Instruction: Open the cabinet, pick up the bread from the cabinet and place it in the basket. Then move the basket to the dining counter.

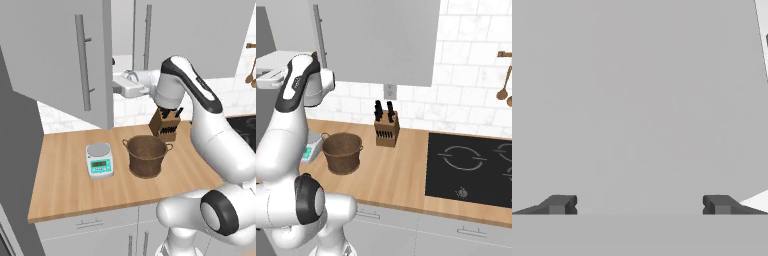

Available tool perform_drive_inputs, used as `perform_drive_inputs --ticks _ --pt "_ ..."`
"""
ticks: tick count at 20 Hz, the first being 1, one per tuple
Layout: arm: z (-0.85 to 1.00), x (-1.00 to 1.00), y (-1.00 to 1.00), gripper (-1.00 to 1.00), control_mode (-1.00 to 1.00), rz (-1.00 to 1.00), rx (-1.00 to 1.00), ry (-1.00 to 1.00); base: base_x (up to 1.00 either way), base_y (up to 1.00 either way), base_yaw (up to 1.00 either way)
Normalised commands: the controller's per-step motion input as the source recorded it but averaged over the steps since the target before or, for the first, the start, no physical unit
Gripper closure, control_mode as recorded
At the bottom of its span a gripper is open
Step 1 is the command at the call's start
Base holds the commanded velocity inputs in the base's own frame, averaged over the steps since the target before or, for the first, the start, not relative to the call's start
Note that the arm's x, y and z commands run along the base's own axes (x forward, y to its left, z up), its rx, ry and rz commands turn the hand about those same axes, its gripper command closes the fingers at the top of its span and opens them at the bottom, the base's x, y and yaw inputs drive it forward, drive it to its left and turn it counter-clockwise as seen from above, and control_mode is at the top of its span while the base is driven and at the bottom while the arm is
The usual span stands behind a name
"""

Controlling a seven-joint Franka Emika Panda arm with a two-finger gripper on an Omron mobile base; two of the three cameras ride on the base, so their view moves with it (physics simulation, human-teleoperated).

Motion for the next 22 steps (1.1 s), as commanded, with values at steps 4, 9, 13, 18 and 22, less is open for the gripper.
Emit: perform_drive_inputs --ticks 4,9,13,18,22 --pt "-0.14 0.19 0.6 -1.0 -1.0 0.01 -0.04 0.01 0.0 0.0 0.0" --pt "-0.05 0.0 0.71 -1.0 -1.0 0.0 -0.03 0.08 0.0 0.0 0.0" --pt "-0.08 -0.01 0.69 -1.0 -1.0 0.0 0.0 0.19 0.0 0.0 0.0" --pt "-0.16 -0.31 0.59 -1.0 -1.0 0.0 0.0 0.11 0.0 0.0 0.0" --pt "-0.11 -0.36 0.57 -1.0 -1.0 0.0 0.0 0.06 0.0 0.0 0.0"
